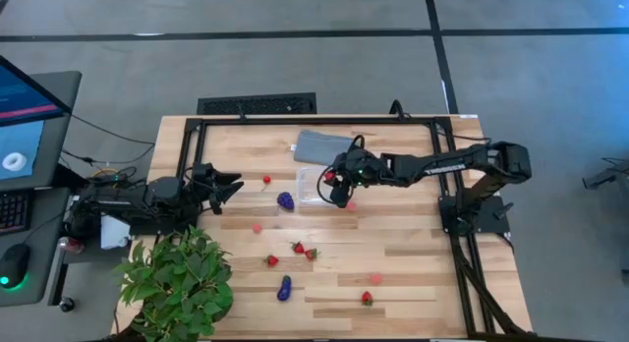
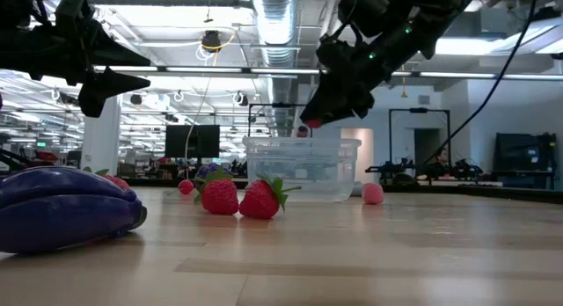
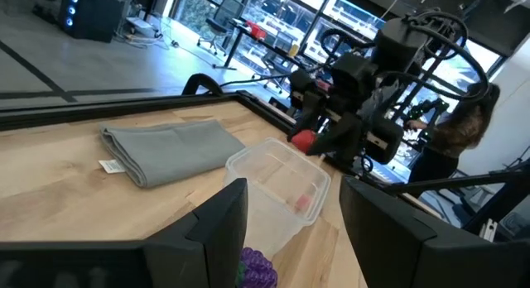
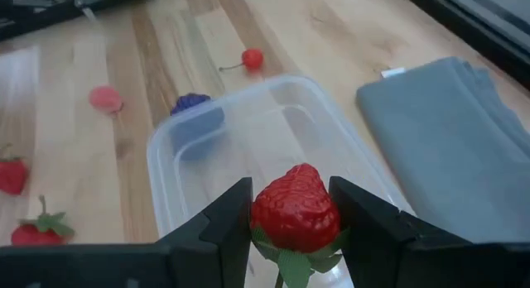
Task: Pick and placing Produce into tupperware
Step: Put the red strawberry into the transparent bin, then put the pink peach into the transparent bin
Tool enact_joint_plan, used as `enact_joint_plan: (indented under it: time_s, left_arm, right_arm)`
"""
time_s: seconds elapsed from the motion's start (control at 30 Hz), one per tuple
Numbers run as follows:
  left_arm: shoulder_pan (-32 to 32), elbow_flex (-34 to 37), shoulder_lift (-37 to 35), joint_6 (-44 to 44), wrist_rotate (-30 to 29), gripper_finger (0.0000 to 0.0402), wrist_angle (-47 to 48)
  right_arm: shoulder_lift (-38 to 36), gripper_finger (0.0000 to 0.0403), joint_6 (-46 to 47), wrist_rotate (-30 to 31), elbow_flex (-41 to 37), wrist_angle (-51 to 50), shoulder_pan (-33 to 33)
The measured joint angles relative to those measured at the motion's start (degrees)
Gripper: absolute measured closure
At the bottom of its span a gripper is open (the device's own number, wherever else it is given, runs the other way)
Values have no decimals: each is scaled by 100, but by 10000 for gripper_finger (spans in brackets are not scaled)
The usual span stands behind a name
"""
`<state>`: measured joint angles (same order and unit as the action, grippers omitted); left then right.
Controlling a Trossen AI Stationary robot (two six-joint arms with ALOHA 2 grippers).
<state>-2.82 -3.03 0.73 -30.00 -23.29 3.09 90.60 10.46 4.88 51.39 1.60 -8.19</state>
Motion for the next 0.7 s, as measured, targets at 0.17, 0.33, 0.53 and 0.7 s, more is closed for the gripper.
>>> enact_joint_plan:
  time_s: [0.17, 0.33, 0.53, 0.7]
  left_arm:
    - [1, 0, 0, -2, 0, 219, 0]
    - [0, 0, 0, -22, 0, 219, 0]
    - [1, 0, 0, -24, 0, 219, 2]
    - [0, 0, 0, -24, 0, 219, 2]
  right_arm:
    - [159, 225, 57, -53, 1, 204, -19]
    - [160, 227, 18, -63, 1, 202, -17]
    - [158, 199, 10, -100, 1, 307, -21]
    - [158, 168, 11, -101, 1, 402, -21]
